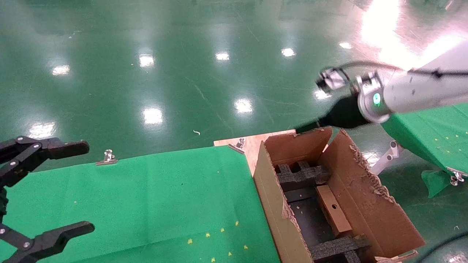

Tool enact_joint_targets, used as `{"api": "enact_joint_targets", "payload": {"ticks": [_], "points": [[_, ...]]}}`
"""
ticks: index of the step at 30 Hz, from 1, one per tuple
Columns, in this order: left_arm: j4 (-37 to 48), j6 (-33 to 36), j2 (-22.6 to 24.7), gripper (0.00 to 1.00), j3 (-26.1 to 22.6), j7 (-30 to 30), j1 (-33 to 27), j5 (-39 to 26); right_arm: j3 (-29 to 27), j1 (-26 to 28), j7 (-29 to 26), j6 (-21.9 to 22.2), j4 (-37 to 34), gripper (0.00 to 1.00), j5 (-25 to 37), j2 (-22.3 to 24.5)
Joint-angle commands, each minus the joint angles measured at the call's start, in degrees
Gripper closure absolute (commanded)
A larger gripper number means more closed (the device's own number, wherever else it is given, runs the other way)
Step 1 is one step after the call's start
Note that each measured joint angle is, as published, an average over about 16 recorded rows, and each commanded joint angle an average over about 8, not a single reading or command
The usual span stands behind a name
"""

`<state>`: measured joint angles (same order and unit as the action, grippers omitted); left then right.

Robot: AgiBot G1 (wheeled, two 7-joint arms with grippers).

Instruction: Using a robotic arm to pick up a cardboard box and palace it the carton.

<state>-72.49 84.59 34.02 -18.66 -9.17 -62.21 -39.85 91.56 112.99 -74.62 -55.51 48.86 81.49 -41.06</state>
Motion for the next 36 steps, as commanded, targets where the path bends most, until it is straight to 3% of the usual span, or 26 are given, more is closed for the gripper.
{"api": "enact_joint_targets", "payload": {"ticks": [1, 8, 18, 36], "points": [[0.00, 0.00, 0.00, 0.00, 0.00, 0.00, 0.00, 0.00, -1.71, 1.96, 1.89, -1.14, 2.17, 0.00, -2.61, 0.63], [0.01, -0.02, -0.01, 0.00, 0.00, 0.00, 0.01, 0.02, -6.06, 4.46, 5.35, -6.53, 4.66, 0.00, -10.96, 1.94], [0.02, -0.02, -0.02, 0.00, -0.01, 0.01, 0.01, 0.04, -6.66, 3.87, 5.80, -6.94, 4.70, 0.00, -11.58, 2.00], [0.03, -0.03, -0.03, 0.00, -0.03, 0.02, 0.00, 0.06, -25.16, -10.99, 21.40, -13.16, 10.11, 0.00, -19.08, 3.07]]}}
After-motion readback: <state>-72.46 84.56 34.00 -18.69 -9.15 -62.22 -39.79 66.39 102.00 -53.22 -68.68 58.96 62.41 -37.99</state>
